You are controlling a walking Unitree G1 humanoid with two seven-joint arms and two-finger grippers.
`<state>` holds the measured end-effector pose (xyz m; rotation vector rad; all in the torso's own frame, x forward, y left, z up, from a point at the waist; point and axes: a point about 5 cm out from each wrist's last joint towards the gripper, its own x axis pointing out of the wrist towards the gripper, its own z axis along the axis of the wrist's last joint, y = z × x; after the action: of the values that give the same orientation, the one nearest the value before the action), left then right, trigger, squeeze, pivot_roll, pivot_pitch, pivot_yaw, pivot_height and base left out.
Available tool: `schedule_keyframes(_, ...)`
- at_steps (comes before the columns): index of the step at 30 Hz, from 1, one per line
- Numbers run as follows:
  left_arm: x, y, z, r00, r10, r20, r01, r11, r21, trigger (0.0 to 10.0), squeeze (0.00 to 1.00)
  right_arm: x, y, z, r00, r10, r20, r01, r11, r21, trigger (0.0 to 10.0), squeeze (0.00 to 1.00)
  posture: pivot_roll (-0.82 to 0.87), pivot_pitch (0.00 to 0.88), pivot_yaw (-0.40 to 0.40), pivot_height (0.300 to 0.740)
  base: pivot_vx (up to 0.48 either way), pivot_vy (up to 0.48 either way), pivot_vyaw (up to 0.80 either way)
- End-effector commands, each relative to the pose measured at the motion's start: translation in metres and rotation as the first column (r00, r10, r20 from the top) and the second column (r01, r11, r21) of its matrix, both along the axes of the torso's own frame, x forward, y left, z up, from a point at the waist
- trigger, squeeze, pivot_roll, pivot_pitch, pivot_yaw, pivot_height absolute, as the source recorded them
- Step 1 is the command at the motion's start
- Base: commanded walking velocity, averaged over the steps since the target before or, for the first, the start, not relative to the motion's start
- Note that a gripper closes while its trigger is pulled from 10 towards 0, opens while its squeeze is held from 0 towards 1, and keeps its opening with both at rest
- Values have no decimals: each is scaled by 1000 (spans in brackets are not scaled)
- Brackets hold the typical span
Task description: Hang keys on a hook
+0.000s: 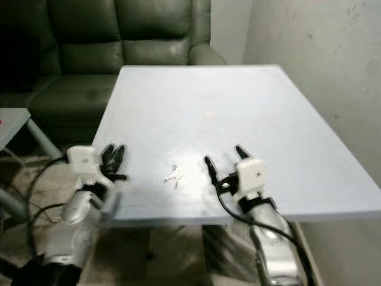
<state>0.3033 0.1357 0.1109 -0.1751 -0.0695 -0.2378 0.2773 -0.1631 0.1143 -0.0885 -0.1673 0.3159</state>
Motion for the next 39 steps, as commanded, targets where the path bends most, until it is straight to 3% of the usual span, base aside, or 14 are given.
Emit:
schedule_keyframes(1,-1,11,2,1000,24,9,-24,1000,15,10000,0,1,7,2,1000,23,8,-23,1000,8,10000,0,-115,0,8,740,0,0,0)
schedule_keyframes(7,-2,12,-1,1000,30,-8,-30,1000,-2,10000,0,0,7,2,1000,25,6,-25,1000,5,10000,0,-114,0,6,740,0,0,0)
schedule_keyframes(28,-1,11,0,999,38,-16,-38,999,-16,10000,0,0,7,3,999,31,8,-31,1000,2,10000,0,-113,0,2,740,0,462,0)
schedule_keyframes(39,0,13,-1,997,67,-26,-67,998,-4,10000,0,-2,7,3,999,39,2,-39,999,-3,10000,0,-112,0,-2,740,0,0,0)
